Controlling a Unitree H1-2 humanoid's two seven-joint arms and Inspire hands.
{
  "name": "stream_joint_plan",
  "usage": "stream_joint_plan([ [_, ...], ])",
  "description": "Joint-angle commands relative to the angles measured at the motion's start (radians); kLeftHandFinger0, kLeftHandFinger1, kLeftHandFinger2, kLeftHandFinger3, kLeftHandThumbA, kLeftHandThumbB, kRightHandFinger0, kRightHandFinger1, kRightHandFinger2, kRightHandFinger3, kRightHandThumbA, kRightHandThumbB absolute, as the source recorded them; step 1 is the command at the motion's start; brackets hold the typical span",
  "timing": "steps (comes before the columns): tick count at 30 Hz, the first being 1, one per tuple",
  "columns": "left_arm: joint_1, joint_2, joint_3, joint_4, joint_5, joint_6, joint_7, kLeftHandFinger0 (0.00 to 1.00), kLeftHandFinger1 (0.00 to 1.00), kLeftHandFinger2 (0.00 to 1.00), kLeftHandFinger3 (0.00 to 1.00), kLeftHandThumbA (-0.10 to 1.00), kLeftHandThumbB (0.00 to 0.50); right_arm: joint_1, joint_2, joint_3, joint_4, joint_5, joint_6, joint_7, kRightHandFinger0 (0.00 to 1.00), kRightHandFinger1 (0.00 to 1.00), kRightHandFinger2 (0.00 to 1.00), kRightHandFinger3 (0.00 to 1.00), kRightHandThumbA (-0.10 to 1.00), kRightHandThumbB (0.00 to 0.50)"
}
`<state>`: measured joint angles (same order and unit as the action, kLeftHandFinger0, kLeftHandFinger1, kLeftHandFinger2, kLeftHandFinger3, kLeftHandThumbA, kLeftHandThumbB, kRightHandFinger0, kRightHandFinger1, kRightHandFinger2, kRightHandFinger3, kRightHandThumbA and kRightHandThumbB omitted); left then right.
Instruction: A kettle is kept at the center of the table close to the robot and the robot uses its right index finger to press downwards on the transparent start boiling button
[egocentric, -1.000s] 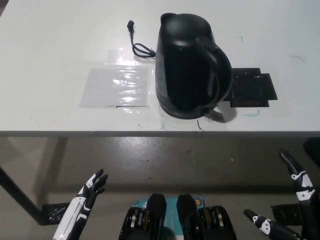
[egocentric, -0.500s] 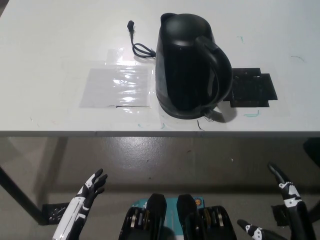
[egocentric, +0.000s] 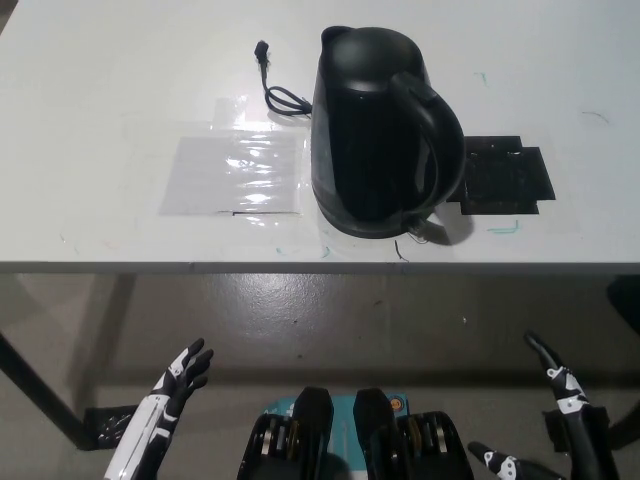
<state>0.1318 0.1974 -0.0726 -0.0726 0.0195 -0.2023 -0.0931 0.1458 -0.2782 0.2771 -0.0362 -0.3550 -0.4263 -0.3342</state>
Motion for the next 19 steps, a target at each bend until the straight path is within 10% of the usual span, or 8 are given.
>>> stream_joint_plan([
  [1, 0.004, 0.005, 0.012, -0.012, -0.013, -0.031, -0.012, 1.00, 1.00, 1.00, 1.00, 1.00, 0.336, -0.016, -0.014, 0.009, 0.010, 0.070, -0.044, 0.006, 1.00, 1.00, 1.00, 1.00, 1.00, 0.377],
  [19, 0.028, 0.008, 0.009, -0.005, -0.023, -0.037, -0.019, 1.00, 1.00, 1.00, 1.00, 1.00, 0.337, -0.008, -0.021, 0.021, 0.010, 0.074, -0.044, 0.006, 1.00, 1.00, 1.00, 1.00, 1.00, 0.365],
])
